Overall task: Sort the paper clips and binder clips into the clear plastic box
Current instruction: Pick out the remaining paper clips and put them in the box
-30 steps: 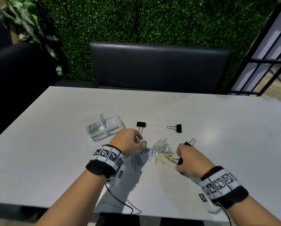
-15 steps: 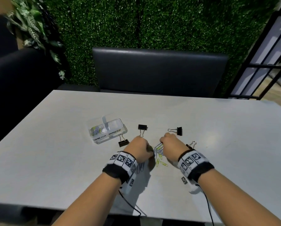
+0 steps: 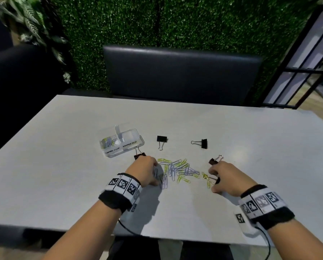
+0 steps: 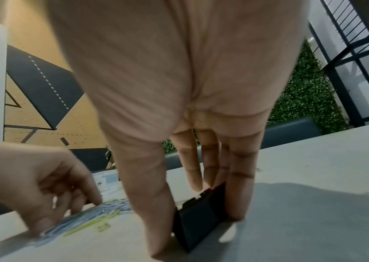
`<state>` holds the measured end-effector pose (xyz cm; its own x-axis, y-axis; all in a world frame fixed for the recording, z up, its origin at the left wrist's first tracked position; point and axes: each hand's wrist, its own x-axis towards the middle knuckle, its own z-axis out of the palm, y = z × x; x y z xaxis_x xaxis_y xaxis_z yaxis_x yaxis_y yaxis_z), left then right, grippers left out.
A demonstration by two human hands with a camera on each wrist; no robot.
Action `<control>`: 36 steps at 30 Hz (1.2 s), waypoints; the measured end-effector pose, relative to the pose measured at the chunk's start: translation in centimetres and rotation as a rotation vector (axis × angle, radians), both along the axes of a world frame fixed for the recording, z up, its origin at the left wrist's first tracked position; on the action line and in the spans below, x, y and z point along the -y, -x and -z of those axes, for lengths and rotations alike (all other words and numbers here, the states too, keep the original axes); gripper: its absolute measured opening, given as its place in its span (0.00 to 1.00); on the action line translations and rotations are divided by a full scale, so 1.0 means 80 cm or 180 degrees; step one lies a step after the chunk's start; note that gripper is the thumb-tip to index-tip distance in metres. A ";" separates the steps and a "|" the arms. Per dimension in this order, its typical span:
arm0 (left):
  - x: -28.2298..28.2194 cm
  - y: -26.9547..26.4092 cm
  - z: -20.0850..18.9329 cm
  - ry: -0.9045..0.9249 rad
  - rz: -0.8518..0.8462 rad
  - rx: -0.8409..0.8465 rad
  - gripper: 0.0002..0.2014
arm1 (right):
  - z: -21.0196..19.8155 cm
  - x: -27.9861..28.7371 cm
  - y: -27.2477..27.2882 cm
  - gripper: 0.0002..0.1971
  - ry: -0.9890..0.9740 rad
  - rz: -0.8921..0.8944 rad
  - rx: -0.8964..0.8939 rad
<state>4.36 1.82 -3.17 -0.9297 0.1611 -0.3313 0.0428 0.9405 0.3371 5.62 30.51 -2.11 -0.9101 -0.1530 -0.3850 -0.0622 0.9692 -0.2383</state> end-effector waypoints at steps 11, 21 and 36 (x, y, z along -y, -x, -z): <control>-0.094 0.010 -0.010 -0.0854 0.0686 -0.0277 0.26 | -0.010 0.019 0.005 0.37 0.0602 0.0060 -0.0392; -0.042 0.010 -0.006 -0.0186 0.0487 -0.0398 0.34 | -0.005 -0.020 0.002 0.28 -0.0062 0.0389 -0.0263; -0.026 0.006 0.002 -0.0386 0.0142 -0.0132 0.45 | 0.007 0.076 0.011 0.15 0.0553 0.0196 -0.0470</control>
<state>3.86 3.94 -3.29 -0.9332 0.2390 -0.2683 0.0999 0.8898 0.4453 4.71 24.44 -2.64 -0.9643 -0.1479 -0.2197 -0.0508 0.9174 -0.3946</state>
